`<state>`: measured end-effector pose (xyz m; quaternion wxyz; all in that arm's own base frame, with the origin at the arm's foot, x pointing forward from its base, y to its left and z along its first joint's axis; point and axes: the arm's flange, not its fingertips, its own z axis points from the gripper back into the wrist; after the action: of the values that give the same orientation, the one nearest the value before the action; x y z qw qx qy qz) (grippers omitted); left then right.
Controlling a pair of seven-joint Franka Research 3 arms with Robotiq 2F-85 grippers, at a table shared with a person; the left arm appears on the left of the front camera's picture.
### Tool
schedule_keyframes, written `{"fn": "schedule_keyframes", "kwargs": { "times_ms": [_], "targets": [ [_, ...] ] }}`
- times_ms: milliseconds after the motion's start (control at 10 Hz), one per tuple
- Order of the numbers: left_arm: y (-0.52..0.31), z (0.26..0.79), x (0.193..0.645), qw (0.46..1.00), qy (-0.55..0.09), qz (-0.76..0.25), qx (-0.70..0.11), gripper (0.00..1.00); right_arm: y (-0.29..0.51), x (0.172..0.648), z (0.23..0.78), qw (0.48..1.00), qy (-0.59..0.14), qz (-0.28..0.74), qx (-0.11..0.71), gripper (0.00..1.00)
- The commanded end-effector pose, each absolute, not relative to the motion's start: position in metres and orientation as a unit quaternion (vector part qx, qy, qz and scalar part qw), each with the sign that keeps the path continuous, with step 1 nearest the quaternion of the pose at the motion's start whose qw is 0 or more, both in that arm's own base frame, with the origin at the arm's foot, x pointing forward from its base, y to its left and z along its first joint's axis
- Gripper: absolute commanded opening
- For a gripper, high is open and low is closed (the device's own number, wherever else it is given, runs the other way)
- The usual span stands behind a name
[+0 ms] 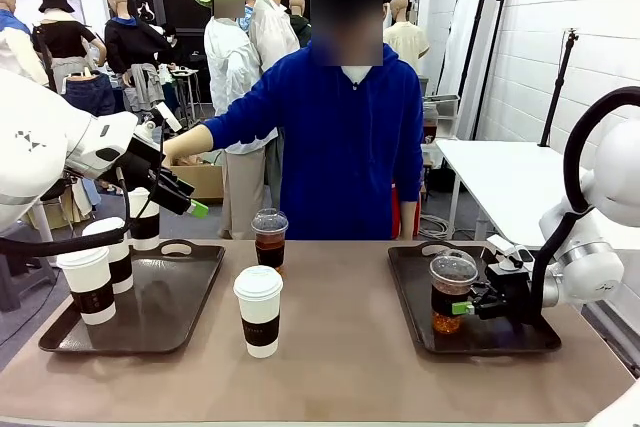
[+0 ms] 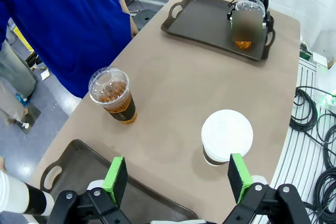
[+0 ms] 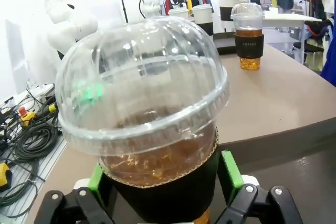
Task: Distribute the coffee onto the tray.
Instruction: Pick up one iced Americano and place it on the right Handle tray.
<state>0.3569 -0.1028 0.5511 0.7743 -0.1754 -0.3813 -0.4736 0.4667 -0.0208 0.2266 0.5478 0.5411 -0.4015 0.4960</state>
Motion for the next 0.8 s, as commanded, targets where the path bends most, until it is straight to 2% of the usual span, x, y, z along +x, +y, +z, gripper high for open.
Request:
{"fn": "schedule_keyframes", "kwargs": {
  "times_ms": [0,700],
  "targets": [
    [-0.1,0.549,0.359,0.768,-0.383,-0.481,-0.18,1.0,-0.022,0.469,0.232,0.555,-0.402,0.483,0.545,1.0],
    [-0.1,0.549,0.359,0.768,-0.383,-0.481,-0.18,1.0,-0.065,0.453,0.243,0.587,-0.422,0.456,0.518,1.0]
  ]
}}
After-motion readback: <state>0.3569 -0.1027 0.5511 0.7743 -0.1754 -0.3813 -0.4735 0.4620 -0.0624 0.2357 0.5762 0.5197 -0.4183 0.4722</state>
